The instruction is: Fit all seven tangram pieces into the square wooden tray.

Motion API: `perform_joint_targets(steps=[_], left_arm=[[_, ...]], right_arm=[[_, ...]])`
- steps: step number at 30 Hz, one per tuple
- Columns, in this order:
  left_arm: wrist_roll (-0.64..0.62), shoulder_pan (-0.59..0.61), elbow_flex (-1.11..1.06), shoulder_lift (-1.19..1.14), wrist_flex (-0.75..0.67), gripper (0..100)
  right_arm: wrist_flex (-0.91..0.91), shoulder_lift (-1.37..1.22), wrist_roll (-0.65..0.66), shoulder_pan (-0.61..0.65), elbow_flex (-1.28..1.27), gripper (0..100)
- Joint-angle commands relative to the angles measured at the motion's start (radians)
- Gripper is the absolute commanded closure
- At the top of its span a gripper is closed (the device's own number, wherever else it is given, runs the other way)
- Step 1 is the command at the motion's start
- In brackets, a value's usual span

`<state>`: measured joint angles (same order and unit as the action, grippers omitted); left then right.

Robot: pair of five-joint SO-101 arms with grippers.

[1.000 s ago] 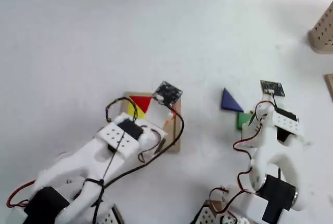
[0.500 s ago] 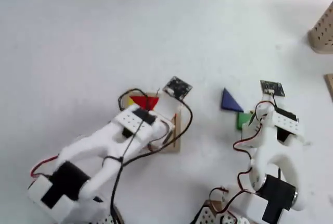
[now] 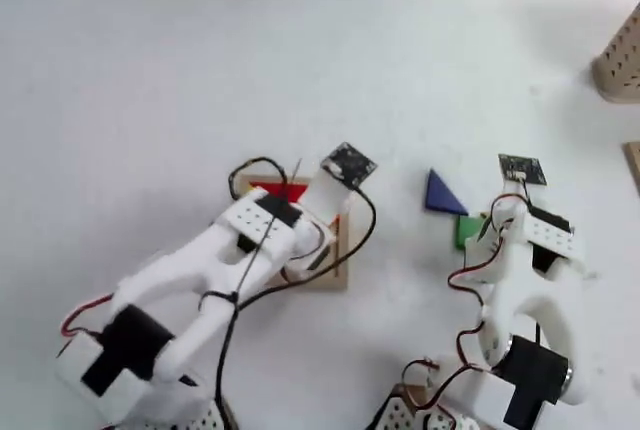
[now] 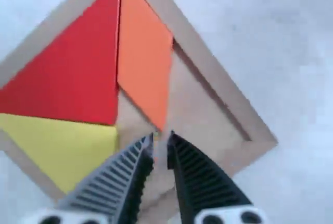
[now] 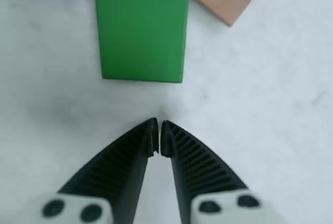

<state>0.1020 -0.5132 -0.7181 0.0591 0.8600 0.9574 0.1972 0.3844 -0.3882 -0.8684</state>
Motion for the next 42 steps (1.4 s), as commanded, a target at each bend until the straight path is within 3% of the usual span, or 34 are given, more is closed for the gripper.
perform_joint_targets(steps=[1,8,10,15,18,21,25,31,34,38,42], left_arm=[[0.057,0.025,0.038,0.131,0.084,92],[0.063,0.036,-0.084,0.292,0.097,92],[0.115,0.044,-0.126,0.375,0.097,92],[0.224,0.191,-0.230,0.596,0.091,92],[0.224,0.300,-0.296,0.657,0.072,86],[0.172,0.390,-0.347,0.644,-0.011,76],[0.163,0.410,-0.365,0.585,-0.087,68],[0.163,0.437,-0.273,0.410,-0.109,69],[0.160,0.490,-0.201,0.329,-0.103,69],[0.158,0.521,-0.173,0.306,-0.103,69],[0.155,0.522,-0.173,0.305,-0.107,69]], right_arm=[[-0.007,0.039,0.023,0.018,0.003,98.1],[-0.007,0.039,0.023,0.018,0.003,98.1],[-0.004,0.039,0.031,0.019,0.003,98.1],[0.016,0.041,0.071,0.061,0.003,98.1],[0.016,0.041,0.068,0.061,0.003,98.0],[0.039,0.041,0.066,0.062,0.006,94.1],[0.070,0.041,0.069,0.093,0.031,85.1],[0.321,0.041,0.063,0.101,0.287,82.9],[0.395,0.041,-0.021,0.105,0.404,82.9],[0.415,0.030,-0.114,0.156,0.482,82.7],[0.321,0.019,-0.216,0.260,0.431,82.7]])
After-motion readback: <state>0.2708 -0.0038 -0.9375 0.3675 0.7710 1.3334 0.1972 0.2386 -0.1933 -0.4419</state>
